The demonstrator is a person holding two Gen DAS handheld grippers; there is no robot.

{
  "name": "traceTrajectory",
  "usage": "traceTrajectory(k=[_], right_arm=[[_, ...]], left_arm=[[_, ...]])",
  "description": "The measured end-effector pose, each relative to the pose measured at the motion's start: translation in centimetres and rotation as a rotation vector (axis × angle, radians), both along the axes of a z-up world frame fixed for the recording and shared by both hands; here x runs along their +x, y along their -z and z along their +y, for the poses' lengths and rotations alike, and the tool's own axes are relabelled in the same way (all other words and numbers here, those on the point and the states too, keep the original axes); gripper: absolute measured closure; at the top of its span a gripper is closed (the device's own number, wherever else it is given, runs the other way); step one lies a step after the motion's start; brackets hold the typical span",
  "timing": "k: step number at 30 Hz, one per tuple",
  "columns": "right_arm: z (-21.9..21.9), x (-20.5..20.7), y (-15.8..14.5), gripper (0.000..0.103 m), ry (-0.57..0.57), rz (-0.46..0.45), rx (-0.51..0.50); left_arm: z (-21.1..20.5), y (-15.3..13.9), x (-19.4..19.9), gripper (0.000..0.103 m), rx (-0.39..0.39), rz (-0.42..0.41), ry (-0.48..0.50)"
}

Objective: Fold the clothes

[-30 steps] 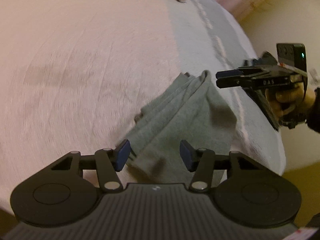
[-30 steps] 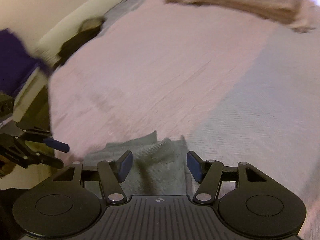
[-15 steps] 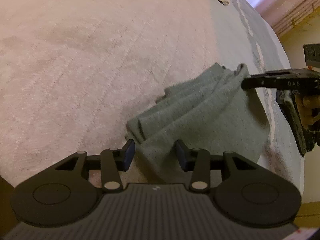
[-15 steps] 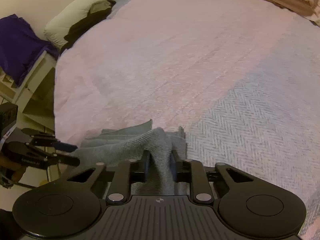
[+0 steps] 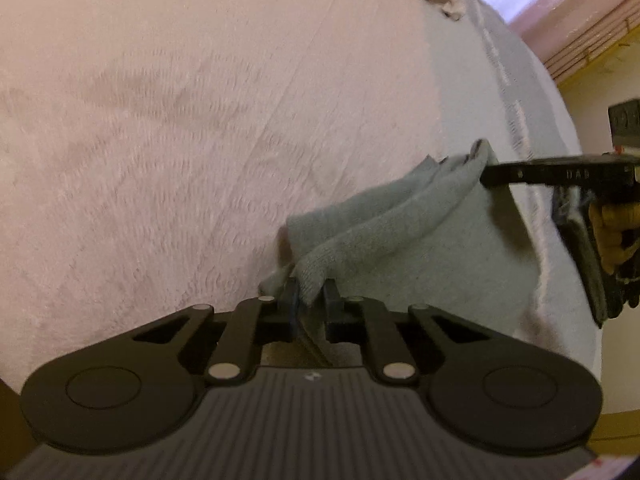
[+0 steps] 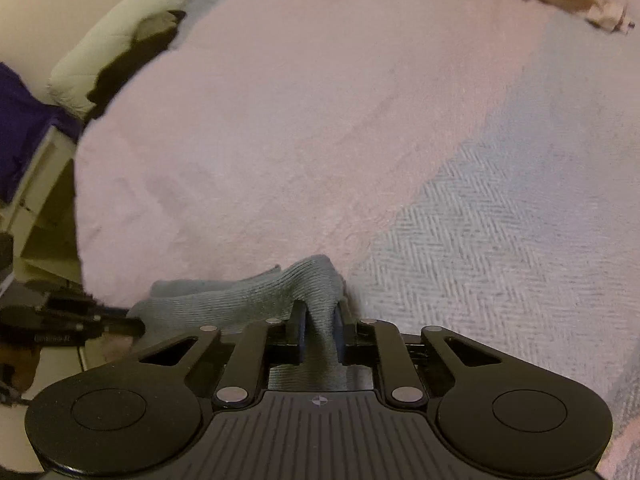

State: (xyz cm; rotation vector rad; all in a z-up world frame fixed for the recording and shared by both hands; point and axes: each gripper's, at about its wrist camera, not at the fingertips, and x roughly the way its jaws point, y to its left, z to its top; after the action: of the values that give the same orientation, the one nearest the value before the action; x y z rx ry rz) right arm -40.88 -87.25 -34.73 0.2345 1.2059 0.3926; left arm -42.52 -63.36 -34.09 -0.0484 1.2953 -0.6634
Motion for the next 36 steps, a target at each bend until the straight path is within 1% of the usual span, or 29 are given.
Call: traceTrajectory(k=[2,5,8,11,13,14,15,16,18,20,21,22,23,24,25,26,27,28,29,30,31,32,33,35,36], right_arm=[[-0.2,0.6,0.2,0.09,0.003,0.003,0.002],[-0.5,0.4,-0.2,0.088,-0.006,-0.005,-0.006],[-0.9,0.1,0.2,0.087,0.028,-0.002,0.01],[-0.9,0.2,1.2,0.087,0.063,0.004,0.01],[-1.4,0.7,2.0,0.086,0.099,0.014,0.042],[-1.9,0.9,2.5,0.075,0.125,0.022,0.065],[-2.5,1.0,2.8,0.059,0.156,0.027,0.078],[-3.1,0.9,2.9,0.054,0.177,0.036,0.087],[-4.0,0.2,2.1,0.052,0.189,0.024,0.091],[-4.2,-1.1,0.0,0.052,0.167,-0.03,0.044],[-4.2,-1.8,-1.3,0.052,0.156,-0.059,0.023],[-4.2,-2.7,-2.4,0.052,0.137,-0.091,0.011],[-3.8,-3.8,-3.5,0.052,0.1,-0.126,0.005],[-3.1,-4.9,-4.6,0.052,0.033,-0.161,-0.009],[-2.0,-6.0,-5.4,0.052,-0.049,-0.192,-0.039],[-0.7,-7.5,-6.0,0.051,-0.155,-0.226,-0.084],[0.4,-8.8,-6.3,0.048,-0.246,-0.249,-0.124],[1.6,-10.2,-6.2,0.046,-0.349,-0.273,-0.172],[2.9,-11.8,-5.9,0.041,-0.456,-0.301,-0.228],[4.0,-13.2,-5.4,0.039,-0.554,-0.33,-0.287],[5.0,-14.6,-4.6,0.038,-0.653,-0.362,-0.353],[5.9,-16.0,-3.7,0.037,-0.745,-0.397,-0.427],[6.7,-17.4,-2.6,0.035,-0.822,-0.435,-0.503],[7.6,-19.4,-0.7,0.032,-0.944,-0.498,-0.614],[8.1,-20.2,0.5,0.03,-1.002,-0.529,-0.685]], left_arm=[[0.0,0.1,0.1,0.094,-0.003,-0.008,-0.002],[0.2,-0.2,0.2,0.092,-0.013,-0.017,-0.01],[-0.2,-0.2,0.5,0.092,-0.001,-0.04,0.012],[-1.1,1.0,1.7,0.091,0.019,-0.027,0.016],[-1.1,2.0,2.0,0.085,0.023,-0.015,0.006],[-0.8,2.3,2.1,0.083,0.019,-0.018,-0.003],[-0.6,2.3,2.2,0.08,0.013,-0.018,-0.011],[-0.3,2.2,2.1,0.078,0.009,-0.019,-0.016],[0.4,1.2,1.8,0.075,0.014,-0.037,-0.025],[1.0,-0.4,1.1,0.075,0.038,-0.071,-0.035],[1.3,-1.3,0.7,0.079,0.054,-0.091,-0.044],[1.5,-2.2,0.3,0.08,0.069,-0.109,-0.052],[1.8,-3.3,-0.1,0.08,0.082,-0.132,-0.053],[1.9,-4.3,-0.8,0.08,0.089,-0.16,-0.045],[1.8,-5.3,-1.7,0.08,0.096,-0.188,-0.023],[1.3,-6.2,-2.9,0.079,0.111,-0.219,0.02],[0.4,-6.9,-4.2,0.075,0.123,-0.254,0.076],[-0.4,-7.4,-5.4,0.068,0.13,-0.285,0.134],[-1.4,-7.8,-6.7,0.063,0.137,-0.318,0.199],[-2.6,-8.0,-8.4,0.056,0.136,-0.352,0.284],[-3.5,-8.0,-9.9,0.05,0.133,-0.38,0.353],[-4.5,-7.8,-11.4,0.047,0.138,-0.415,0.429],[-5.6,-7.3,-13.1,0.044,0.15,-0.454,0.514],[-7.4,-6.0,-15.4,0.04,0.174,-0.508,0.631],[-8.1,-5.2,-16.4,0.036,0.204,-0.544,0.676]])
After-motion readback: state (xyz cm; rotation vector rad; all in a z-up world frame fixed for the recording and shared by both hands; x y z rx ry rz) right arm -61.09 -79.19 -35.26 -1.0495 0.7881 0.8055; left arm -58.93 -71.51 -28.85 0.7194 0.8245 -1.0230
